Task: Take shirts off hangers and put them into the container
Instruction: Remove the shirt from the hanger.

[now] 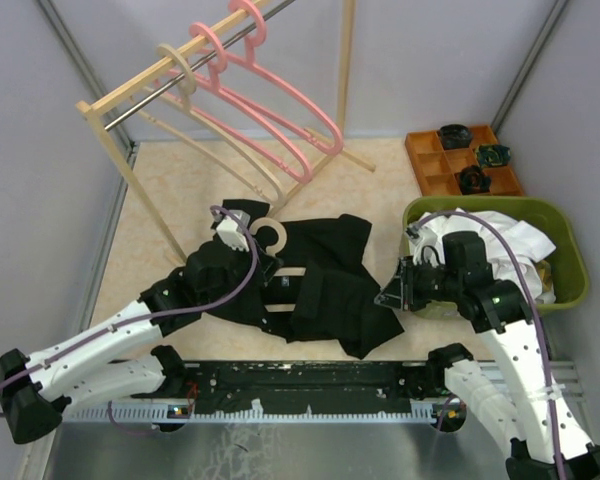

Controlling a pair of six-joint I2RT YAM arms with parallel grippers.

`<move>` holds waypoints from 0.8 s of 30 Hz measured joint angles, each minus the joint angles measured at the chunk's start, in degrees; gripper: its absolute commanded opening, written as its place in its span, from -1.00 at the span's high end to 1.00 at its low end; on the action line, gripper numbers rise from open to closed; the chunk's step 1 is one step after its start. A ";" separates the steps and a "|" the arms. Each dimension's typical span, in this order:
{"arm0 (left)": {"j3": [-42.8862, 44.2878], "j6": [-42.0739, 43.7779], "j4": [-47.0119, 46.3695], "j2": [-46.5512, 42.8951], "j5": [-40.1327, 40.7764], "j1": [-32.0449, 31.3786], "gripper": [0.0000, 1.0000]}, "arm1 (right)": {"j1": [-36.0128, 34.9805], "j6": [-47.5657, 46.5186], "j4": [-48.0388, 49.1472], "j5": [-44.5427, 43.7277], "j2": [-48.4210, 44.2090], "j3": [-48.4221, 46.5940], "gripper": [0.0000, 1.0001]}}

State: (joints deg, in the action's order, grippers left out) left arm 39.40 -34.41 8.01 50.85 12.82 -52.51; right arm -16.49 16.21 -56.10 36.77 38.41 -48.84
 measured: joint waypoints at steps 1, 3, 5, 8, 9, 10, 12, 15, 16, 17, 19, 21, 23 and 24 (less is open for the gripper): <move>0.00 0.04 0.28 0.20 0.26 0.00 1.00 | 0.00 0.04 0.13 -0.63 0.02 0.22 1.00; 0.00 0.17 0.98 0.50 0.70 0.00 1.00 | 0.00 0.50 0.31 -2.82 0.24 0.42 1.00; 0.00 0.24 1.46 0.52 1.09 0.00 1.00 | 0.00 1.20 0.35 -7.26 0.37 0.42 1.00; 0.02 0.52 1.77 0.50 1.84 -0.09 1.00 | 0.00 2.67 -0.04 -16.13 0.44 0.02 1.00; 0.04 0.68 1.92 0.46 2.05 -0.13 1.00 | 0.00 3.54 -0.11 -19.85 0.44 -0.39 1.00; 0.07 0.87 2.10 0.42 2.23 -0.17 1.00 | 0.00 4.15 -0.07 -22.40 0.44 -0.70 1.00; 0.07 1.27 2.34 0.09 2.40 -0.22 1.00 | -0.02 6.56 0.74 -29.92 0.61 -1.16 1.00; 0.07 1.79 2.29 -0.70 2.32 -0.28 1.00 | -0.24 8.37 1.38 -34.47 2.03 -1.16 1.00; 0.07 1.97 2.29 -0.94 2.23 -0.33 1.00 | -0.28 8.94 1.99 -35.23 3.72 -1.16 1.00; 0.07 2.32 2.34 -1.29 2.25 -0.37 1.00 | -0.37 9.20 2.91 -35.28 5.86 -1.14 1.00; 0.07 2.58 2.38 -1.95 2.36 -0.37 1.00 | -0.66 9.55 5.01 -34.86 10.60 -0.92 0.99; 0.04 2.58 2.47 -2.97 2.64 -0.37 1.00 | -0.83 9.60 7.17 -33.77 14.73 -0.28 0.70; 0.00 2.51 2.47 -4.17 2.95 -0.37 1.00 | -0.90 9.07 7.48 -33.53 17.57 0.07 0.31; -0.02 2.40 2.51 -4.72 3.26 -0.37 1.00 | -0.85 8.81 7.19 -33.64 18.05 0.07 0.18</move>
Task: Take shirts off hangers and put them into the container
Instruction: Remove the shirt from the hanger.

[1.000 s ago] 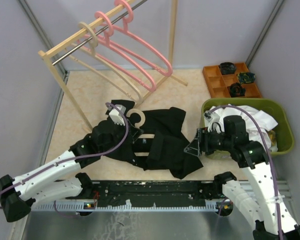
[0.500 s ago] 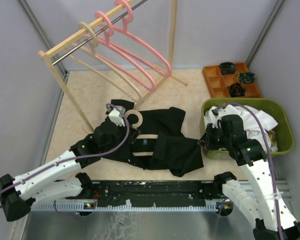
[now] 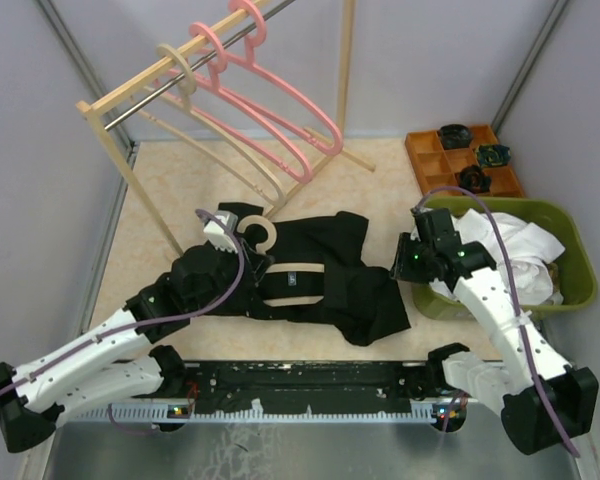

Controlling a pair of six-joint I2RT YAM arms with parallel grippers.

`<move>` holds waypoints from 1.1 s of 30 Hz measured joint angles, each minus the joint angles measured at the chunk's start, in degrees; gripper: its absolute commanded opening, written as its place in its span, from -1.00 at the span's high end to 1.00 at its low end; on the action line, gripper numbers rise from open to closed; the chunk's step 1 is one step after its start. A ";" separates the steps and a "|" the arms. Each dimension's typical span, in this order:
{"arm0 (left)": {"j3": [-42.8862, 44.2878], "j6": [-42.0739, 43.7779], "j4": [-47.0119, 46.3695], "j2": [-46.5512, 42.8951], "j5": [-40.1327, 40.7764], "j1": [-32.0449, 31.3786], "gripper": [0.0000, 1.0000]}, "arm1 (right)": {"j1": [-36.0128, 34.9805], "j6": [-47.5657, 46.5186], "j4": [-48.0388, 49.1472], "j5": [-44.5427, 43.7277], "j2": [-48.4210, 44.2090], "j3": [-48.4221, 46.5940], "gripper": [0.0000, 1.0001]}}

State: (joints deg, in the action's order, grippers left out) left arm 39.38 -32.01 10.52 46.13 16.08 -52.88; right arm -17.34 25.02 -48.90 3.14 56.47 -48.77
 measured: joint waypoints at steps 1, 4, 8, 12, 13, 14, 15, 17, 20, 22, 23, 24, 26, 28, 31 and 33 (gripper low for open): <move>0.00 -0.11 0.00 -0.50 0.39 0.00 1.00 | 0.13 -0.07 -0.26 0.42 0.04 -0.24 0.09; 0.00 -0.70 0.07 -1.01 1.66 0.02 1.00 | 0.17 -0.39 -0.96 1.70 -1.53 -3.72 -0.09; 0.00 -1.27 0.72 -0.02 2.73 0.00 1.00 | -0.22 0.00 0.22 5.29 -5.20 -9.99 -0.22; 0.13 -1.66 1.70 1.88 3.02 0.00 1.00 | -8.22 1.55 1.60 4.85 -6.14 -13.77 -0.36; 0.20 -1.70 1.88 2.23 3.02 0.02 1.00 | -12.22 2.10 1.62 3.80 -5.60 -14.27 -0.39; 0.28 -1.84 2.03 2.62 3.04 0.02 1.00 | -15.85 2.45 1.62 2.86 -4.72 -14.56 -0.46; 0.35 -1.95 2.05 2.95 3.02 0.00 1.00 | -20.50 3.26 1.29 0.31 -3.28 -15.10 -0.52; 0.68 -2.23 2.32 3.56 2.99 0.00 1.00 | -29.57 4.85 1.27 -4.37 0.72 -16.24 -0.68; 1.18 -2.45 2.43 3.98 2.99 0.02 1.00 | -37.77 6.64 1.51 -9.97 7.23 -16.98 -0.80; 1.22 -2.51 2.43 4.07 2.99 0.02 1.00 | -40.44 7.72 0.79 -13.18 10.75 -17.44 -0.75; 1.22 -2.56 2.45 4.09 2.99 0.02 1.00 | -41.11 8.46 0.09 -14.97 12.48 -17.97 -0.59; 1.22 -2.60 2.47 4.15 2.97 0.04 1.00 | -41.42 9.25 -0.46 -16.65 13.81 -18.38 -0.36; 1.22 -2.67 2.51 4.22 2.99 0.04 1.00 | -41.51 10.32 -1.49 -19.98 15.45 -18.71 0.10; 1.22 -2.69 2.60 4.22 3.02 0.07 1.00 | -41.51 11.82 -2.93 -23.37 15.69 -18.73 0.61; 1.22 -2.67 2.86 4.15 3.21 0.07 1.00 | -41.44 13.55 -4.59 -28.06 14.67 -18.71 0.83; 1.22 -2.69 2.93 3.89 3.43 0.07 1.00 | -40.39 13.97 -4.44 -28.89 12.41 -18.29 0.83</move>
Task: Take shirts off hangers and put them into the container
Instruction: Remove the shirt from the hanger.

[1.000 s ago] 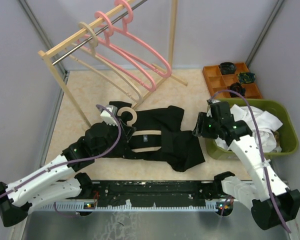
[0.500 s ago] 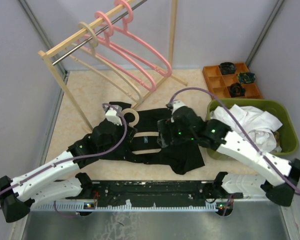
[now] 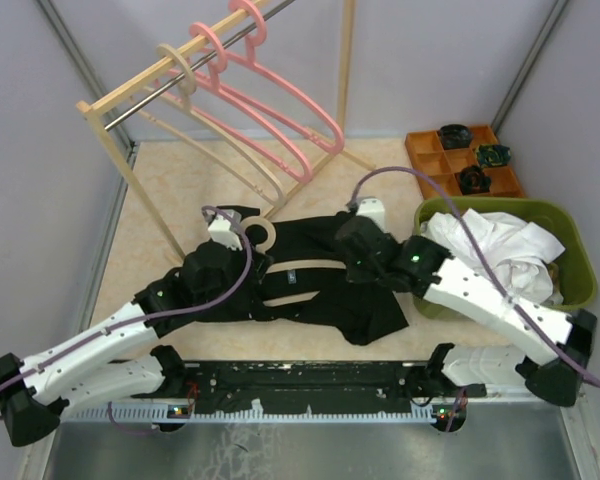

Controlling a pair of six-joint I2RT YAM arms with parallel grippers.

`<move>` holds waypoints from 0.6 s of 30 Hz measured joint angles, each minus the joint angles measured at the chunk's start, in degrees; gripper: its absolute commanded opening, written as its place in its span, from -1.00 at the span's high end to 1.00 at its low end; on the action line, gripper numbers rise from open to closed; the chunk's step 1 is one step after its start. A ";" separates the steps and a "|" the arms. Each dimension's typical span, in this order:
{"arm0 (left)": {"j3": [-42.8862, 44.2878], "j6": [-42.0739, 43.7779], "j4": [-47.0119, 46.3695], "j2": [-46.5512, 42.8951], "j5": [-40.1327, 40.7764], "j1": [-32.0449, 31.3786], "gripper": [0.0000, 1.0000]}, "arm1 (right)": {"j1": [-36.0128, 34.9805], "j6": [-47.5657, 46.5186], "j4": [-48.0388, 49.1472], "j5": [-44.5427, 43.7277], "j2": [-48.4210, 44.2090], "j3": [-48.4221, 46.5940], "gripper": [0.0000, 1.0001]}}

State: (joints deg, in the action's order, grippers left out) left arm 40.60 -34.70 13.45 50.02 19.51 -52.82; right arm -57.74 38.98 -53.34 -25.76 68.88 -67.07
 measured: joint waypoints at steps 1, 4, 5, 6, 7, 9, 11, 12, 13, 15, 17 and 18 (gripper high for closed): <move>0.00 0.02 0.00 -0.31 0.07 0.00 1.00 | 1.88 -0.26 0.72 1.42 -1.90 0.70 0.83; 0.00 -0.02 -1.03 -1.22 -0.52 -0.04 1.00 | 14.34 -0.98 4.33 9.81 -8.00 3.13 0.78; 0.00 -0.04 -2.08 -1.44 -1.18 -0.28 1.00 | 18.86 -1.22 5.44 12.33 -9.57 3.87 0.74; 0.00 -0.09 -2.97 -1.62 -1.64 -0.44 1.00 | 22.16 -1.55 6.51 14.64 -10.91 4.87 0.73; 0.00 -0.09 -3.69 -1.86 -1.99 -0.48 1.00 | 24.02 -2.05 7.41 16.70 -11.80 6.05 0.73; -0.15 0.09 -3.72 -2.64 -2.14 -0.44 1.00 | 25.94 -3.32 8.87 20.63 -12.11 9.05 0.69; -1.01 0.79 -3.41 -3.63 -2.25 -0.44 1.00 | 26.69 -4.20 10.45 23.30 -10.67 12.02 0.68; -1.62 1.11 -2.97 -4.15 -2.32 -0.44 1.00 | 26.82 -4.50 11.32 24.35 -9.84 13.33 0.68; -2.47 1.40 -2.49 -4.70 -2.43 -0.44 1.00 | 26.84 -4.90 12.63 25.38 -8.50 15.08 0.68; -3.87 1.51 -1.18 -5.51 -2.67 -0.46 1.00 | 26.86 -5.20 14.16 27.52 -7.21 18.03 0.68; -4.55 1.11 -0.26 -6.08 -2.60 -0.46 1.00 | 26.84 -5.51 14.97 29.62 -8.26 20.26 0.73; -4.57 0.66 0.17 -6.51 -2.29 -0.46 1.00 | 26.86 -5.62 15.30 30.25 -9.60 20.65 0.79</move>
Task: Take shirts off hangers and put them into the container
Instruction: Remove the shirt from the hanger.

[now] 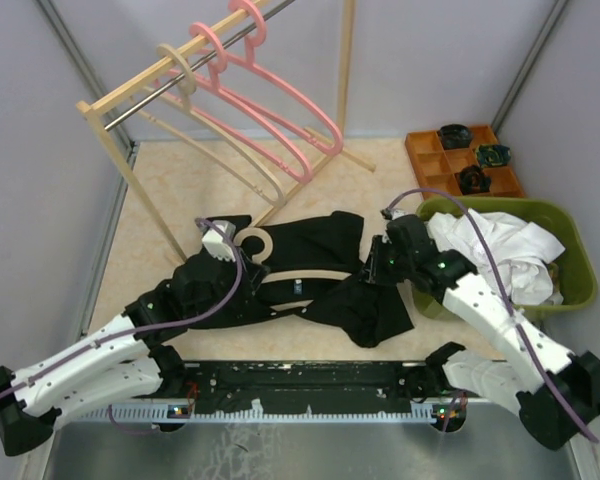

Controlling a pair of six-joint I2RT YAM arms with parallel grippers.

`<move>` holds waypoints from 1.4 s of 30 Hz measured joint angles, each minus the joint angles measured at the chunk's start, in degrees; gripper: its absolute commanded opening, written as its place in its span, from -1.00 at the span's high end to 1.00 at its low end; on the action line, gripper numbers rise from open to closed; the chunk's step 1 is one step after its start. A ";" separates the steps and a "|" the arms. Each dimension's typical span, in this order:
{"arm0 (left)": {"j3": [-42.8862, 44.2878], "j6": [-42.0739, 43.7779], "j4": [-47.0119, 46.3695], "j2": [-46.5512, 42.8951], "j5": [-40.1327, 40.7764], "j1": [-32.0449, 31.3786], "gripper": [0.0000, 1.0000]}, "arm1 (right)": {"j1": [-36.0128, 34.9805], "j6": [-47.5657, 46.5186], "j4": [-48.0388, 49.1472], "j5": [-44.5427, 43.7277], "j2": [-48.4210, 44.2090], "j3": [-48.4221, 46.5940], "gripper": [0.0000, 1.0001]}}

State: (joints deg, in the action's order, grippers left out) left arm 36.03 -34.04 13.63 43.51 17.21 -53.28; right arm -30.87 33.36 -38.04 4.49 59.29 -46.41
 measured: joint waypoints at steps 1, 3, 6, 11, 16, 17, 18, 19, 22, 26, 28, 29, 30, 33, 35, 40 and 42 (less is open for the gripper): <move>0.00 -0.50 0.13 -0.52 0.52 0.00 1.00 | 0.00 -0.22 0.68 0.35 -1.86 0.33 0.80; 0.00 -1.84 0.22 -1.92 2.12 0.00 1.00 | 0.04 -0.94 2.67 1.38 -6.91 1.11 0.82; 0.00 -4.81 0.61 -4.17 5.11 0.00 1.00 | 0.26 -2.40 5.99 4.74 -14.84 3.19 0.84; -0.13 -9.07 0.96 -7.04 9.01 0.02 1.00 | 0.31 -3.58 7.19 8.50 -17.64 7.19 0.81; -0.31 -11.32 0.70 -8.28 9.92 0.02 1.00 | 0.31 -2.80 7.63 12.68 -19.08 11.54 0.03; -0.42 -11.15 0.66 -8.48 10.27 0.04 1.00 | 0.37 -3.21 7.63 12.26 -19.17 11.37 -0.07; -0.48 -10.99 0.57 -8.66 10.45 0.13 1.00 | 0.46 -2.80 7.45 11.93 -19.12 11.23 -0.22; -0.59 -10.60 0.46 -8.81 10.49 0.26 1.00 | 0.63 -3.13 6.49 11.28 -18.78 10.58 -0.33; -1.14 -8.07 -0.81 -8.85 9.35 0.31 1.00 | 0.79 -4.11 4.74 10.10 -18.03 7.41 -0.75; -1.60 -4.96 -2.32 -7.87 5.77 0.33 1.00 | 0.92 -8.57 6.43 13.07 -20.15 3.89 -0.96; -1.68 -3.45 -3.43 -7.15 3.37 0.35 1.00 | 0.94 -11.21 6.93 13.90 -21.20 2.97 -0.92; -1.73 -2.71 -3.91 -6.91 2.05 0.35 1.00 | 0.94 -12.35 6.91 14.05 -21.38 2.45 -0.87; -1.84 -1.92 -4.70 -6.78 0.72 0.35 1.00 | 0.94 -13.40 6.88 14.19 -21.14 1.97 -0.80; -1.99 0.42 -6.84 -6.62 -3.10 0.35 1.00 | 1.01 -16.09 6.97 17.29 -17.73 -0.02 -0.36; -2.01 1.20 -7.63 -6.62 -4.24 0.35 1.00 | 1.03 -17.20 7.17 21.18 -14.73 -1.09 0.08; -2.05 2.25 -7.39 -6.84 -4.09 0.46 0.72 | 1.01 -18.03 6.25 27.67 -10.78 -1.60 0.99; -2.38 2.12 -7.02 -7.10 -2.84 0.57 0.38 | 0.74 -18.18 5.92 30.16 -11.76 -1.60 1.00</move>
State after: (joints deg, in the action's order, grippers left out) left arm 33.65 -31.92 6.61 36.40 14.37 -52.71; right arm -30.13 15.18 -32.12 34.65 47.53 -48.01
